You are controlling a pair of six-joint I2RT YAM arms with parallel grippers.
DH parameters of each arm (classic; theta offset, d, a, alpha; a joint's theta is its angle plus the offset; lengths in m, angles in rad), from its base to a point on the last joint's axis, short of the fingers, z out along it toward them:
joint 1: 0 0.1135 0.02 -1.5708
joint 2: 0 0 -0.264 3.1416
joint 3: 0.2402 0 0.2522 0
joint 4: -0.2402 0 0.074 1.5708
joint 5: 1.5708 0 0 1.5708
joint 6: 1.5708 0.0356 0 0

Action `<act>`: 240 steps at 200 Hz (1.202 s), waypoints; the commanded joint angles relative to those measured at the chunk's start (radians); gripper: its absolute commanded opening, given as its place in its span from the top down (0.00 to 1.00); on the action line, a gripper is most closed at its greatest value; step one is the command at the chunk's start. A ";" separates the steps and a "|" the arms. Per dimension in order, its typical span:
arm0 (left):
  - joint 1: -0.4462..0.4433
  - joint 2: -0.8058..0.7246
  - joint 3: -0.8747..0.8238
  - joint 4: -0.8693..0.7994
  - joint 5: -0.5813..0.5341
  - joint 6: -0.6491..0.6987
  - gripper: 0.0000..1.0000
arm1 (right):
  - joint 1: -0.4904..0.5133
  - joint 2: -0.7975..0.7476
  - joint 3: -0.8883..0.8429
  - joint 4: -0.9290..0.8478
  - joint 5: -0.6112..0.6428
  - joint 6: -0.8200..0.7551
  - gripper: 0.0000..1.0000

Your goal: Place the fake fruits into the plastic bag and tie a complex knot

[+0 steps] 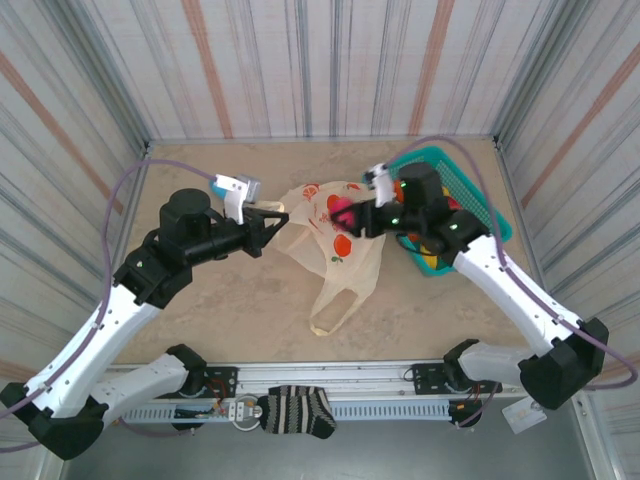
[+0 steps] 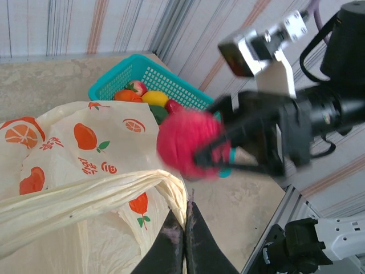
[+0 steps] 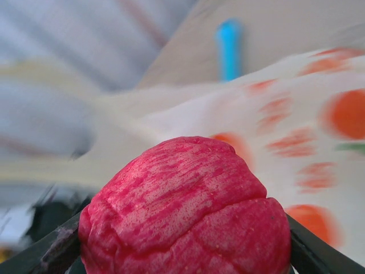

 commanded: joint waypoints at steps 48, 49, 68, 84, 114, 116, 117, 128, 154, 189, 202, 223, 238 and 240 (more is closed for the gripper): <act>0.010 -0.011 0.041 -0.022 -0.021 0.030 1.00 | 0.189 0.142 -0.028 0.069 -0.039 -0.062 0.47; 0.009 -0.012 0.041 -0.023 -0.020 0.030 1.00 | 0.190 0.143 -0.028 0.070 -0.036 -0.062 0.47; 0.010 -0.018 0.038 -0.025 -0.008 0.028 1.00 | 0.192 0.159 -0.038 0.090 0.038 -0.050 0.47; 0.009 -0.020 0.036 -0.019 0.020 0.034 1.00 | 0.191 0.185 -0.017 0.090 0.114 -0.042 0.47; 0.009 -0.022 0.034 -0.021 0.075 0.059 1.00 | 0.184 0.247 0.048 0.101 0.192 -0.034 0.47; 0.008 -0.021 0.036 -0.021 0.076 0.060 1.00 | 0.185 0.250 0.051 0.103 0.196 -0.034 0.47; 0.008 -0.021 0.036 -0.022 0.079 0.060 1.00 | 0.184 0.251 0.055 0.103 0.199 -0.034 0.47; 0.009 -0.018 0.035 -0.024 0.098 0.060 1.00 | 0.185 0.273 0.085 0.099 0.262 -0.029 0.46; 0.008 0.001 0.052 -0.017 0.165 0.045 1.00 | 0.180 0.330 0.178 0.071 0.409 -0.024 0.45; 0.000 0.027 0.110 -0.005 0.230 0.030 1.00 | 0.197 0.425 0.361 0.045 0.527 -0.019 0.43; -0.001 0.037 0.143 -0.002 0.242 0.026 1.00 | 0.213 0.470 0.438 0.034 0.559 -0.012 0.43; -0.001 0.058 0.216 -0.010 0.250 0.041 1.00 | 0.222 0.572 0.575 -0.024 0.602 0.004 0.42; -0.001 0.070 0.275 -0.040 0.230 0.072 1.00 | 0.218 0.651 0.644 -0.074 0.643 0.008 0.41; -0.001 0.070 0.285 -0.045 0.227 0.076 1.00 | 0.218 0.661 0.649 -0.078 0.652 0.009 0.40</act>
